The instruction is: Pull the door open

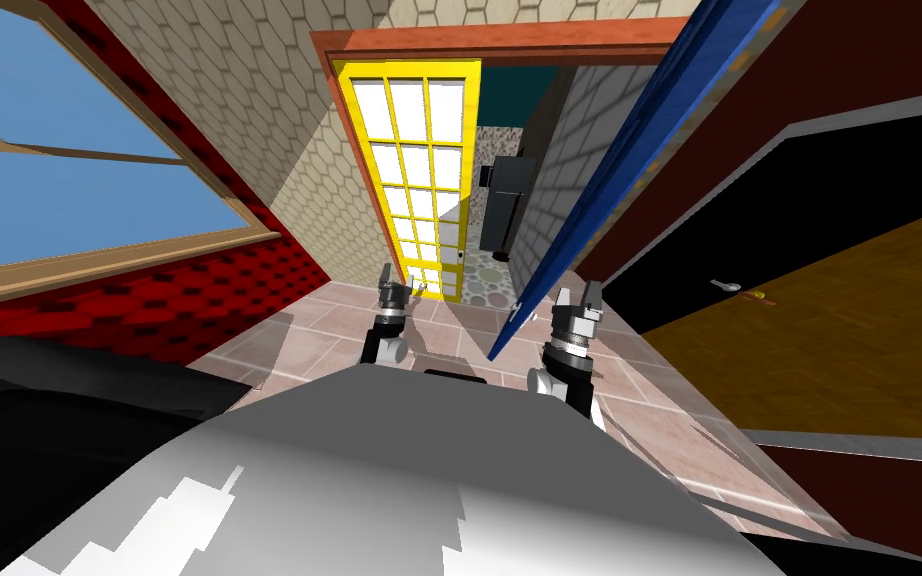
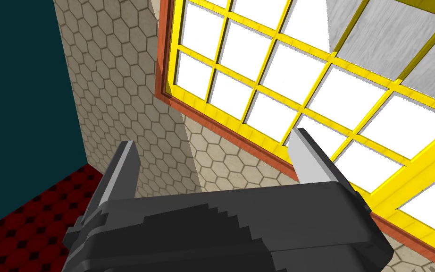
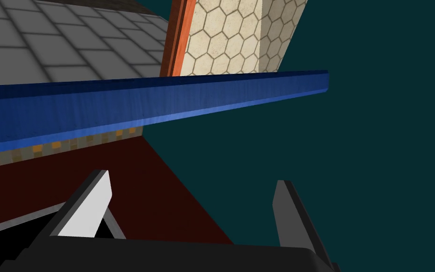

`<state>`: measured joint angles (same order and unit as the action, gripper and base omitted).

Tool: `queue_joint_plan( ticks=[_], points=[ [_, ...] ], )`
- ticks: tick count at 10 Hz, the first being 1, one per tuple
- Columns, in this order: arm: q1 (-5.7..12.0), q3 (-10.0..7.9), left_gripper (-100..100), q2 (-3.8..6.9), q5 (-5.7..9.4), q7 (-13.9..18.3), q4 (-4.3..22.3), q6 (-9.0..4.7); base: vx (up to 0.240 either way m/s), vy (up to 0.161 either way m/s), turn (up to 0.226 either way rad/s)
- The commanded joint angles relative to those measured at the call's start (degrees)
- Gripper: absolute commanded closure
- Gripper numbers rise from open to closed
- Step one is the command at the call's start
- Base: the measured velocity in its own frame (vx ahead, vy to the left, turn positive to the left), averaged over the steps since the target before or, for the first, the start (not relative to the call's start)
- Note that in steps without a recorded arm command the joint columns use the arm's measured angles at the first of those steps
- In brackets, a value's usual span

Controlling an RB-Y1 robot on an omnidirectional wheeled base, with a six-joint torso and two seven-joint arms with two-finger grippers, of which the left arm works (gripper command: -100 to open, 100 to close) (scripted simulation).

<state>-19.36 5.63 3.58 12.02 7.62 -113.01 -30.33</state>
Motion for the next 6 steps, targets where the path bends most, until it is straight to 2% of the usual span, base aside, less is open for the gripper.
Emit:
queue_joint_plan(
  ticks=[1, 5, 6],
  points=[
    [0.58, 0.65, -100, 0.2, 1.15, 1.1, 1.6, -0.74, 0.032, 0.062, -0.022],
    [2.25, 2.07, -100, 0.81, 4.1, 3.7, 6.2, -2.72, 0.031, 0.073, -0.019],
    [2.95, 2.67, -100, 1.02, 5.35, 4.8, 8.1, -3.55, 0.054, 0.075, -0.028]
  ],
)
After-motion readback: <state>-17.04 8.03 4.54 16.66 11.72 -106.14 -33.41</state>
